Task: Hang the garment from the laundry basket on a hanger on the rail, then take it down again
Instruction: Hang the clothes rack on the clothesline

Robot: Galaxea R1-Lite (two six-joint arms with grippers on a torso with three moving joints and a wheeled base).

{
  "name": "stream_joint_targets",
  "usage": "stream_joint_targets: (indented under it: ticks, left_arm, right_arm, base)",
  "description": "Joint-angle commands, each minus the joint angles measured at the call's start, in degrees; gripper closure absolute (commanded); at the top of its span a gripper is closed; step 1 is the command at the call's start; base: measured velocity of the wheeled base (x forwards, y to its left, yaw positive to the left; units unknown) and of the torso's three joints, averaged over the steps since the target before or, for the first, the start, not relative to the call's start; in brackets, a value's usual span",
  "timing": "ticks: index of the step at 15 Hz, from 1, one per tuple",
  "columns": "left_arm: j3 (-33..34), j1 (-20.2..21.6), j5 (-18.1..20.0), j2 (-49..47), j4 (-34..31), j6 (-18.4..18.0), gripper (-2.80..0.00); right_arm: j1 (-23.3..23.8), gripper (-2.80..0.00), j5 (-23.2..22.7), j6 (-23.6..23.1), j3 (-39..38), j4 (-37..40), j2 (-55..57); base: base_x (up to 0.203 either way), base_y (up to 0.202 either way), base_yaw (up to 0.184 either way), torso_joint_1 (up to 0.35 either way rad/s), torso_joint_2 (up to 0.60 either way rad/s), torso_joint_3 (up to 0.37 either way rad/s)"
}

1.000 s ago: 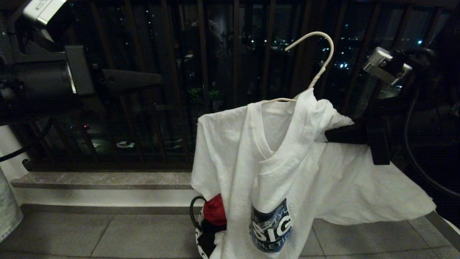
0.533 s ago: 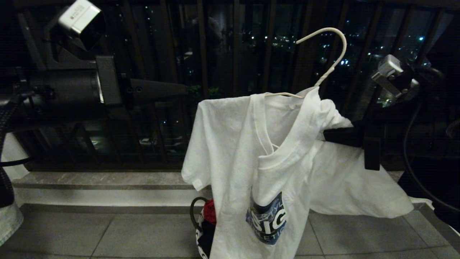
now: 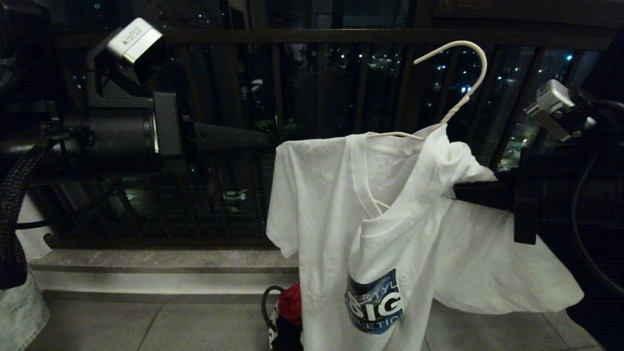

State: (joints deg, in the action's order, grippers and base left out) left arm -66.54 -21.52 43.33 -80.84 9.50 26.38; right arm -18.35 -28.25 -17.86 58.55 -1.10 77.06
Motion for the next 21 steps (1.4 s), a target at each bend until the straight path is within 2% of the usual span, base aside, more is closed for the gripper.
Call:
stream_joint_targets:
  ticks: [1,3,4,10,15,19,21]
  left_arm:
    - [-1.8,-0.3,0.3,0.1,-3.5,0.2,0.0]
    - [-5.9,-1.2,0.2,-1.3,-11.3,0.1,0.0]
    - [-6.9,-1.8,0.2,-1.8,-13.1,0.0,0.0]
    - [-6.6,-4.8,0.0,-0.5,-13.8,0.0,0.0]
    - [-6.3,-6.6,0.0,0.5,-13.9,0.0,0.0]
    - [-5.2,-10.4,-0.1,1.6,-14.0,0.1,0.0]
    - [-4.0,-13.6,-0.2,1.7,-13.9,0.1,0.0]
  right_arm:
    - [0.0,0.0,-0.3,-0.2,-0.8,0.1,-2.3]
    - [0.0,0.0,-0.6,-0.2,-0.9,1.9,-4.0]
    - [-0.1,0.0,-0.9,-0.2,-0.7,3.3,-4.8]
    - [-1.4,0.0,-3.5,-2.3,-1.1,7.7,-7.3]
    - [-2.7,0.0,-3.4,-3.9,-2.7,8.0,-8.3]
    - [-3.8,0.0,-3.3,-4.5,-3.2,10.4,-9.3]
    - [-4.3,0.0,-3.2,-4.5,-3.2,12.0,-11.4]
  base:
    - [0.0,0.0,0.0,0.154,-0.47,-0.312]
    - [0.0,0.0,0.0,0.167,-0.47,-0.315]
    - [0.0,0.0,0.0,0.167,-0.48,-0.312]
    - [0.0,0.0,0.0,0.192,-0.49,-0.303]
    - [0.0,0.0,0.0,0.222,-0.53,-0.304]
    - [0.0,0.0,0.0,0.252,-0.56,-0.315]
    - [0.0,0.0,0.0,0.269,-0.59,-0.329]
